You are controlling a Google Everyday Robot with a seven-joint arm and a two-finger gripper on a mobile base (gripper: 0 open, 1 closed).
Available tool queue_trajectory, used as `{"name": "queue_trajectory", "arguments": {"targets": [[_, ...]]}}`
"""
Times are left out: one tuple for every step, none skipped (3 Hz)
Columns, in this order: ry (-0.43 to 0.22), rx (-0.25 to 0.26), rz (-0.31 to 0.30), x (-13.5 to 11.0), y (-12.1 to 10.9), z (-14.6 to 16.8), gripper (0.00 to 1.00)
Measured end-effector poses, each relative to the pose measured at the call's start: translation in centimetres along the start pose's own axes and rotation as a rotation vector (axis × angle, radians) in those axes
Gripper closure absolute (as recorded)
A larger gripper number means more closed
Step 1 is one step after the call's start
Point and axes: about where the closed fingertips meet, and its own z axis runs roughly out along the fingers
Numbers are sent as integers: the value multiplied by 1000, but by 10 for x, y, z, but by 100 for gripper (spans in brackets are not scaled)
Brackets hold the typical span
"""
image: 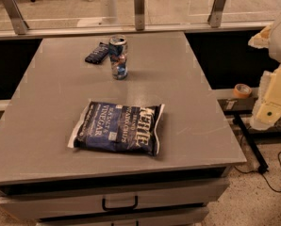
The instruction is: Pick redbull can
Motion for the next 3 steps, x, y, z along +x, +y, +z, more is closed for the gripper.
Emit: {"name": "queue_trajectory", "arguments": {"targets": [[0,0,0,0,0,0,0],[-114,-9,28,-17,-7,5,0],[-344,2,91,-60,-30,8,0]]}}
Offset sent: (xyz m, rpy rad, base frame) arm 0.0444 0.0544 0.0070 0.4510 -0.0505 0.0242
